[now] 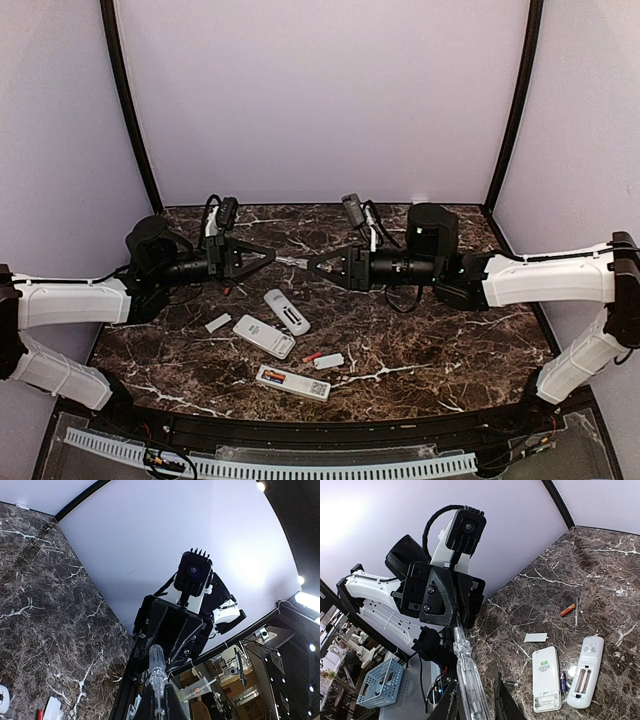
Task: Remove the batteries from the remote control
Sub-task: Pass from the left arm to the right
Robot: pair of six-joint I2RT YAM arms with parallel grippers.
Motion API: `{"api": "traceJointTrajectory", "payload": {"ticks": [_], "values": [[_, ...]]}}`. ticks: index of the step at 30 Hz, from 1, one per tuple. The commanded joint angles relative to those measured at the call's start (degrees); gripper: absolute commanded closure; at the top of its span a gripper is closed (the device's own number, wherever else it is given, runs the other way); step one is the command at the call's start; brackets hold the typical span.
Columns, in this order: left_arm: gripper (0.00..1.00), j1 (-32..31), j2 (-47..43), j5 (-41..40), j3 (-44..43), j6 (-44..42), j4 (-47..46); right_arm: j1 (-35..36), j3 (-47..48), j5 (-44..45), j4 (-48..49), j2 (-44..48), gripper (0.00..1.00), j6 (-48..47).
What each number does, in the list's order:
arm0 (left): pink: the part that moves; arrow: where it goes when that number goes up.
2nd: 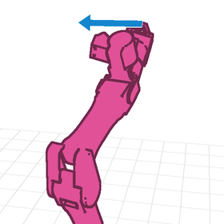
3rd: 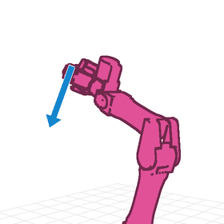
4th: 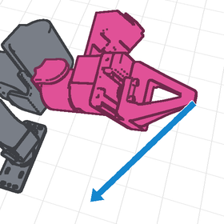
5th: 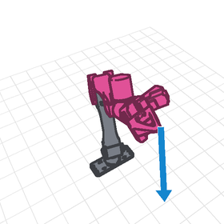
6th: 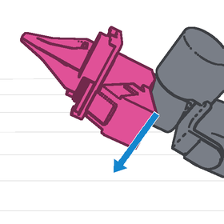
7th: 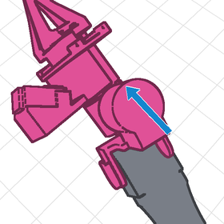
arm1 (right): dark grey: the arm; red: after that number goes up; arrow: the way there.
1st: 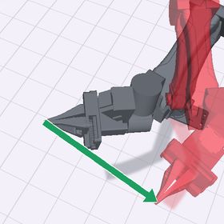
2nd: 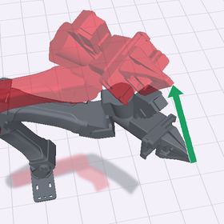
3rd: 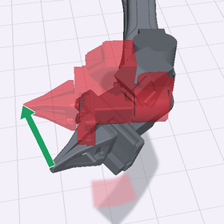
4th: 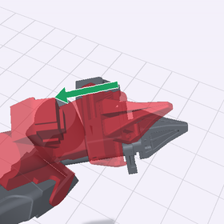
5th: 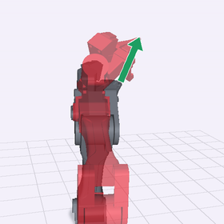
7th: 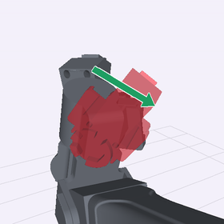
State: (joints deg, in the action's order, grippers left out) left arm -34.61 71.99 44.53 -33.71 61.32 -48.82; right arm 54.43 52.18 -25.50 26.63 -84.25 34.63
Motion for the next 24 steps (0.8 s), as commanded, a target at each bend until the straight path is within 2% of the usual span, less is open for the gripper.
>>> {"api": "traceJointTrajectory", "payload": {"ticks": [1,4,8,9,11,14,15,16,18,24], "values": [[1.0,0.3,-1.1,0.6,0.8,-0.2,-1.4,0.4,1.3,-1.1,2.6,-0.8,0.79,0.2],[1.0,0.4,-1.0,0.6,0.7,-0.2,-1.3,0.5,1.4,-1.5,2.6,-1.1,0.84,0.5],[1.0,0.5,-0.9,0.8,0.8,-0.4,-0.7,0.4,0.9,-0.9,3.1,-1.0,0.99,1.0],[1.0,0.5,-0.9,0.9,0.7,-0.8,-0.3,0.4,0.8,-0.5,3.1,-0.9,1.0,1.0],[0.9,0.8,-1.2,0.8,0.5,-2.0,2.1,0.4,0.2,0.6,3.0,-0.3,1.0,1.1],[0.61,1.1,-2.8,0.0,-0.1,-5.3,9.1,0.4,-0.5,2.5,1.2,0.9,1.0,1.1],[0.56,1.2,-3.4,-1.0,-0.3,-7.4,11.1,0.4,-0.8,3.3,0.2,1.4,1.0,1.0],[0.47,1.2,-4.4,-2.1,-0.6,-8.6,14.9,0.4,-1.1,3.7,-0.5,1.9,1.0,0.8],[0.39,1.2,-6.0,-3.7,-1.1,-12.0,20.7,0.4,-1.8,5.0,-2.4,3.0,1.0,0.8],[0.35,1.2,-9.0,-8.9,-1.1,-20.7,35.9,0.5,-2.1,8.6,-10.6,4.7,1.0,1.9]]}}
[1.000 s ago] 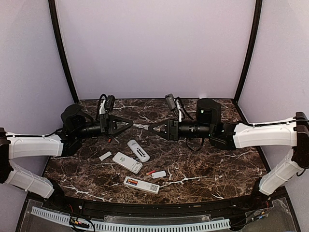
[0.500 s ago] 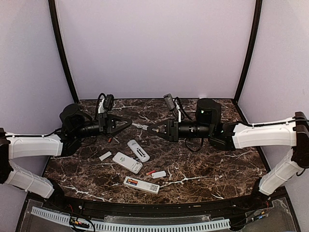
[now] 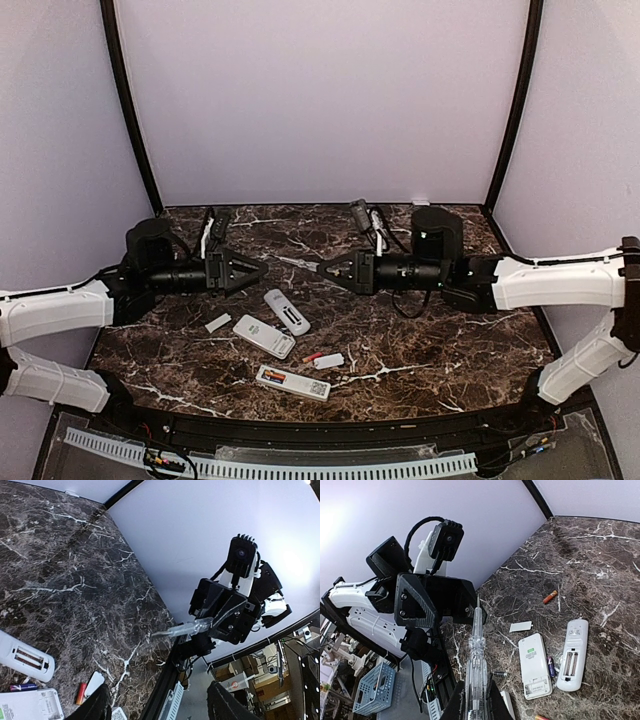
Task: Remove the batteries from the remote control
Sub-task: Pass from the left arm to the right, then hold the remote control without the battery cover at the center of the board.
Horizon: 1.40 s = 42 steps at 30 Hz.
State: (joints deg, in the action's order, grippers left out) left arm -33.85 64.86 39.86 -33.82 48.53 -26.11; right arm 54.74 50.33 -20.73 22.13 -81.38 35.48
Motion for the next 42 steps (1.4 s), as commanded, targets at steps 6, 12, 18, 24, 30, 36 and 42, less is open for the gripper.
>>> {"api": "traceJointTrajectory", "payload": {"ticks": [6,12,18,24,30,36,42], "values": [[0.36,0.1,-0.8,-8.8,0.8,-11.2,25.4,1.8,1.4,8.7,-19.4,2.6,1.0,3.4],[0.41,-1.7,-0.1,-8.6,5.5,-8.3,26.9,4.3,2.1,10.0,-29.2,2.3,1.0,14.9],[0.45,-4.5,1.1,-9.3,8.4,-6.2,27.4,9.6,2.3,9.6,-33.1,0.4,1.0,25.5],[0.53,-6.7,2.9,-9.4,9.9,-5.0,26.4,13.3,4.0,8.9,-33.7,-2.8,1.0,30.0],[0.6,-7.0,4.6,-9.3,10.7,-4.7,26.3,14.0,5.6,7.6,-33.6,-5.4,1.0,31.8],[0.65,-7.1,6.2,-8.4,11.7,-4.3,23.6,14.2,6.5,5.8,-32.9,-8.2,1.0,32.7],[0.67,-7.1,7.5,-7.7,12.0,-4.1,21.8,14.3,7.5,4.9,-33.8,-9.7,1.0,32.9]]}}
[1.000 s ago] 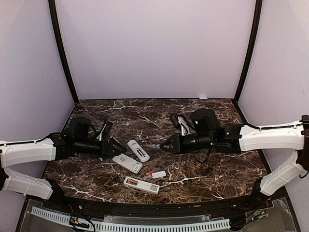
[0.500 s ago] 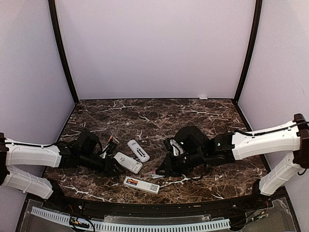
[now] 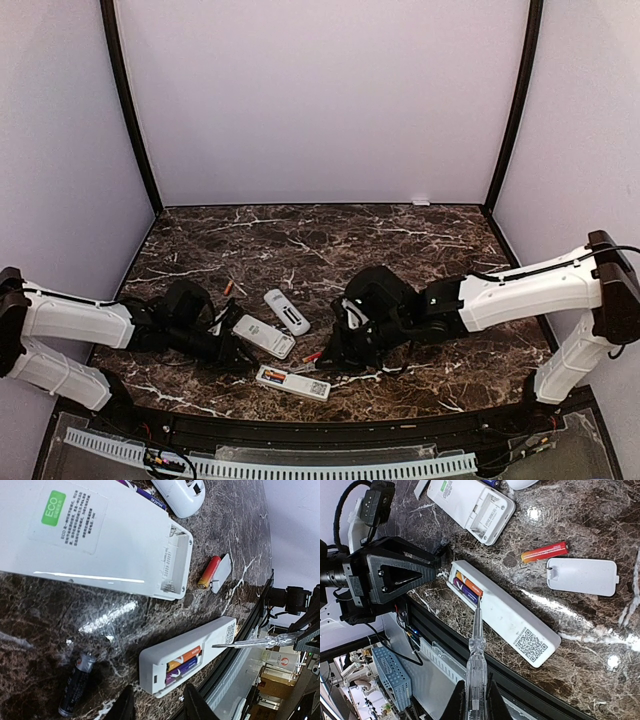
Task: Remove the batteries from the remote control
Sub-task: Hold the remote control without the battery cover at the center of the board.
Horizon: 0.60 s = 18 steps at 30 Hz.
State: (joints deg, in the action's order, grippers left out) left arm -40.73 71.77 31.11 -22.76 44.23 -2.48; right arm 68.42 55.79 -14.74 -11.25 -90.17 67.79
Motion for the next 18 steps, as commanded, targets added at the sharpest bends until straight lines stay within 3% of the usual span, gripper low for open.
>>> {"api": "traceJointTrajectory", "payload": {"ticks": [1,18], "values": [[0.67,-0.2,1.0,1.2,0.9,0.2,-2.0,0.6,2.2,-1.1,-0.6,-1.1,1.0,0.6],[0.72,-0.3,3.2,1.8,1.0,-0.1,-3.7,0.7,3.9,-1.8,-4.4,-3.6,1.0,2.6]]}}
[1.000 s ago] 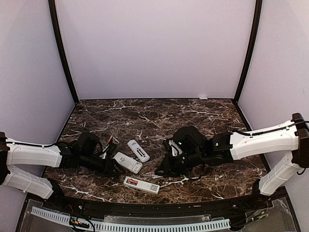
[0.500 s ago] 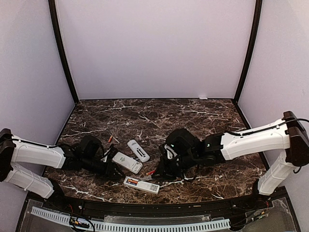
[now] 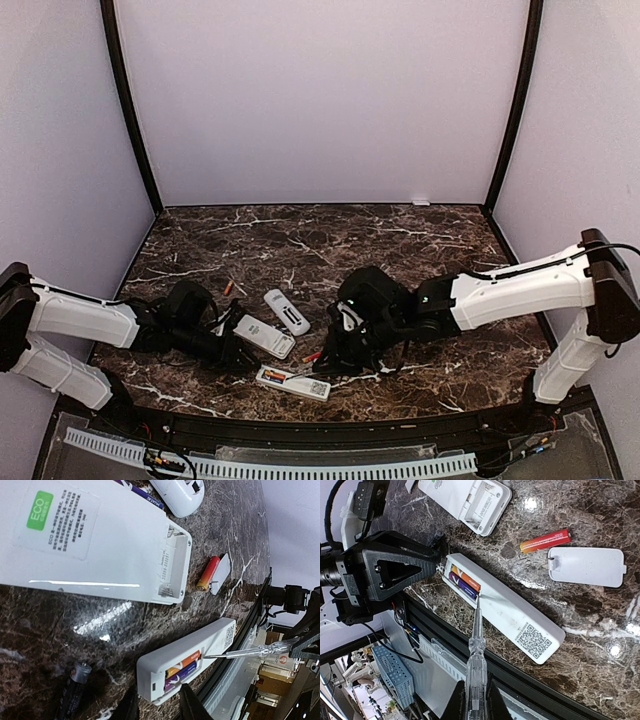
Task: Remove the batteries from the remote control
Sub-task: Hold the remote control without the battery cover at the center of the board.
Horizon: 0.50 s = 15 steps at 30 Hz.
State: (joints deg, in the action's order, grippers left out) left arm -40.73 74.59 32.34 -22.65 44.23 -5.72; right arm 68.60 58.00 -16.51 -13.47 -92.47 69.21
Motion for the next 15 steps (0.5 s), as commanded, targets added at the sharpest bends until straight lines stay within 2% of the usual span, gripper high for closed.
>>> {"api": "traceJointTrajectory", "payload": {"ticks": [1,15], "values": [[0.72,-0.3,0.4,0.6,0.9,-0.1,-0.5,0.6,1.8,0.0,-2.4,-1.5,1.0,1.2],[0.73,-0.4,2.2,1.7,1.0,-0.5,-1.4,0.6,3.5,2.1,-5.1,-3.4,1.0,2.2]]}}
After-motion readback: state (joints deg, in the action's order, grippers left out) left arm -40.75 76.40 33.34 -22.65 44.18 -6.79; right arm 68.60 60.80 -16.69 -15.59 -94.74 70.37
